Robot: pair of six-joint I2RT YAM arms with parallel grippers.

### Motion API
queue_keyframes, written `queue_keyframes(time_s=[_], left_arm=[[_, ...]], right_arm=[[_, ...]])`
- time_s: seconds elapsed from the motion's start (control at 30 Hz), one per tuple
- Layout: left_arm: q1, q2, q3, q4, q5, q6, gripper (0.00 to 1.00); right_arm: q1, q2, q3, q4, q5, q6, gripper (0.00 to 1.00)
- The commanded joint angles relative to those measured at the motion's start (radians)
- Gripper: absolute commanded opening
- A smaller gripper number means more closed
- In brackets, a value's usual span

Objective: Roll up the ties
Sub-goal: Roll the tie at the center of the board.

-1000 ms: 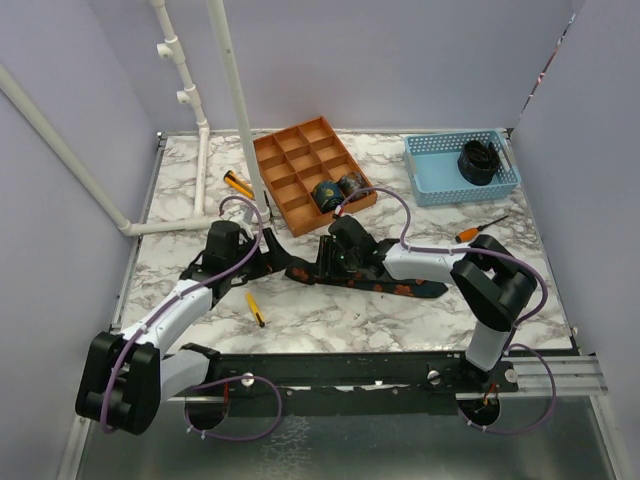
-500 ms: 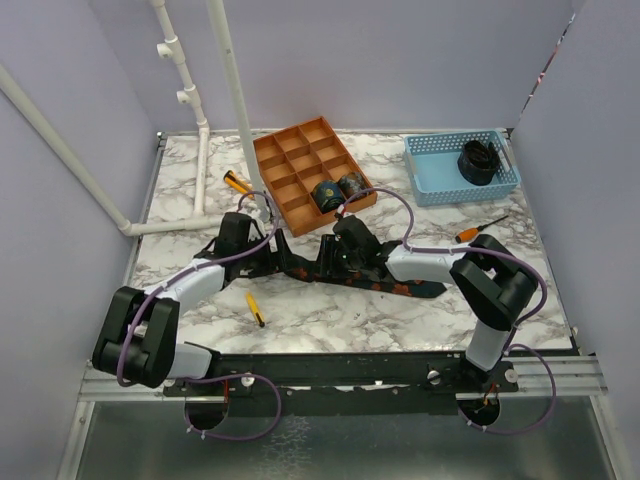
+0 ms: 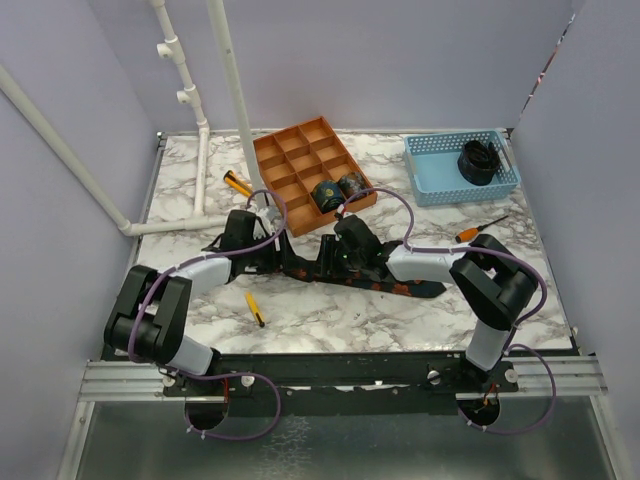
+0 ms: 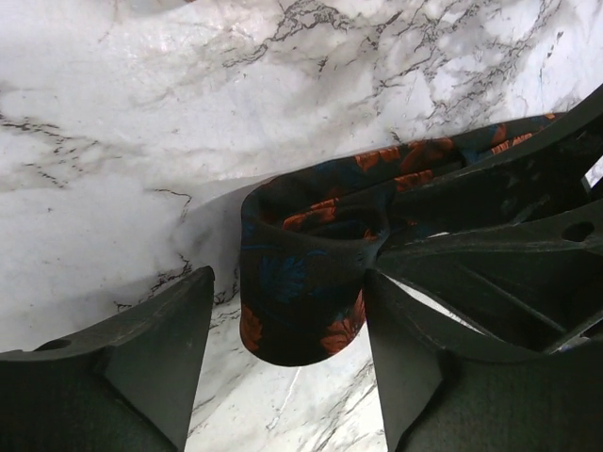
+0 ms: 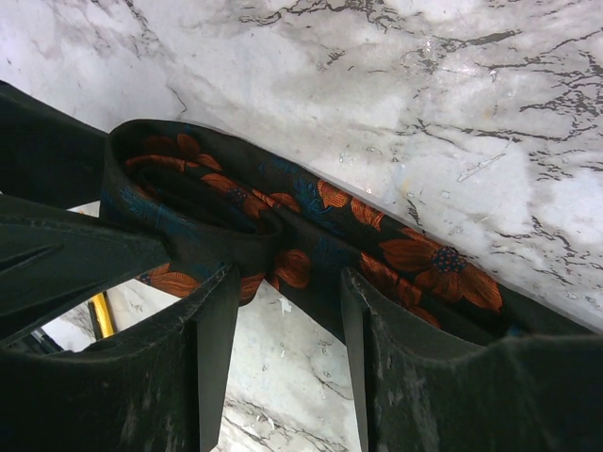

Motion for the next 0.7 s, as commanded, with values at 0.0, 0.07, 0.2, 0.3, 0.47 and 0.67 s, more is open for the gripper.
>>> queue_keyframes(time_s=[0.0,0.07,0.2,0.3,0.47,0.67], left_arm=[[-0.014,0.033,0.016,0.034,0.069,0.030,0.63],[-0.021,0.031,0.009,0.039,0.070,0.034,0.59],[-0.029,0.022,0.001,0.050,0.070,0.029,0.40],[-0.034,0.011,-0.002,0.052,0.065,0.022,0.23],[-0.042,-0.028,-0.006,0.021,0.015,0.009,0.00],[-0.128,-0.082,0.097,-0.230,-0.272,0.051,0.00]], right_arm=[[-0.002,0.035,-0.035,-0.046,-0.016,-0.029,0.50],[-0.003,0.036,-0.033,-0.048,-0.016,-0.033,0.50],[-0.003,0.041,-0.027,-0.045,-0.025,-0.033,0.50],[-0.003,0.039,-0.024,-0.049,-0.030,-0.031,0.50],[-0.003,-0.032,-0.031,-0.084,-0.025,-0.013,0.56],[-0.003,-0.259,-0.151,-0.166,0.048,0.000,0.61]])
